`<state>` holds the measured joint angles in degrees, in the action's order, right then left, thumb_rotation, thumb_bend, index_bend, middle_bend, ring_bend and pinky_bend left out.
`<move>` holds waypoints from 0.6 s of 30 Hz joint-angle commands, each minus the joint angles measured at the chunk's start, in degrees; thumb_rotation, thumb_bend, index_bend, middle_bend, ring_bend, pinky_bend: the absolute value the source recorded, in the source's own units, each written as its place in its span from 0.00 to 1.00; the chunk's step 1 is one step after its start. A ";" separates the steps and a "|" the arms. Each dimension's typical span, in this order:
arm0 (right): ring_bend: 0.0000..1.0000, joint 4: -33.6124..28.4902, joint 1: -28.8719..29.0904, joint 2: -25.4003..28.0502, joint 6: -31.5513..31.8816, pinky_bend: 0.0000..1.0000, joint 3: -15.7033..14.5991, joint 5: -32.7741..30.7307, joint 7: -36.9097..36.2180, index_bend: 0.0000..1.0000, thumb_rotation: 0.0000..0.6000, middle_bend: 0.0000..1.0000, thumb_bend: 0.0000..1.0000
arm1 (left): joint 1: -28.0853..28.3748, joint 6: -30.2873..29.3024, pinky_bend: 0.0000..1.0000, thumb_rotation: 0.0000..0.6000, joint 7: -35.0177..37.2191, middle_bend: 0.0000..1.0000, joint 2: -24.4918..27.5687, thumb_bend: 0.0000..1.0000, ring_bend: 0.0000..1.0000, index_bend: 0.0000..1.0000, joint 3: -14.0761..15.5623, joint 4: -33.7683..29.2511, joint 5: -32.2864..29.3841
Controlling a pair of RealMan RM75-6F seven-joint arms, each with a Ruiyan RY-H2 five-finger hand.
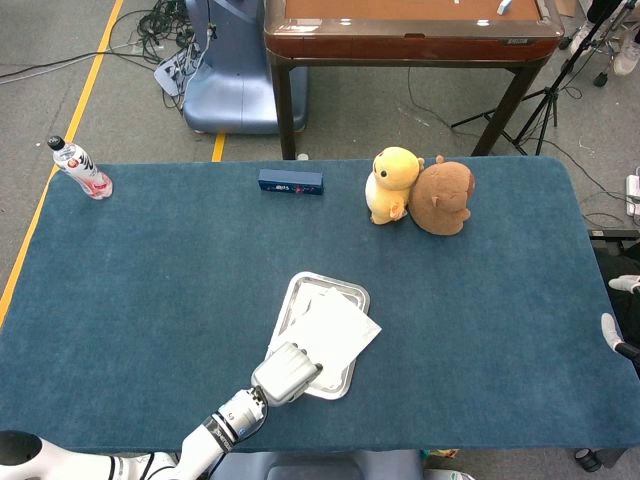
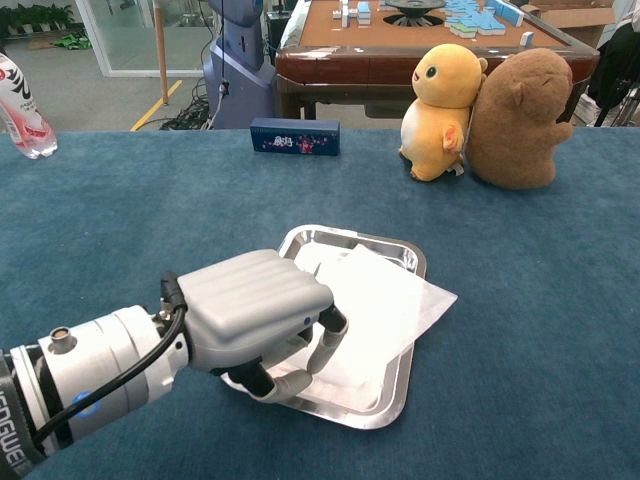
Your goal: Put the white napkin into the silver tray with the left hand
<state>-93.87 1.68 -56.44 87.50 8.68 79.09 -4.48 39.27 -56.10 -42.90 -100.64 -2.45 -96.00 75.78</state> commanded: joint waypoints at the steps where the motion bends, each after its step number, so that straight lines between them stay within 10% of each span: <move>1: 0.16 -0.02 0.01 0.01 -0.03 0.30 -0.01 0.03 0.01 0.33 1.00 0.31 0.39 | 0.05 -0.36 0.63 1.00 -1.64 0.89 -0.30 0.64 0.61 0.61 0.08 -0.38 -1.36; 18: 0.16 0.04 -0.03 -0.02 -0.06 0.30 0.07 -0.09 -0.01 0.33 1.00 0.31 0.39 | -0.59 -7.18 0.64 1.00 -13.95 0.91 -4.09 0.72 0.63 0.62 -0.42 -3.03 -10.23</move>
<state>-93.83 1.65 -56.46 87.44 8.76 78.99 -4.49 38.77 -62.99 -56.59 -104.49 -2.78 -98.95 65.85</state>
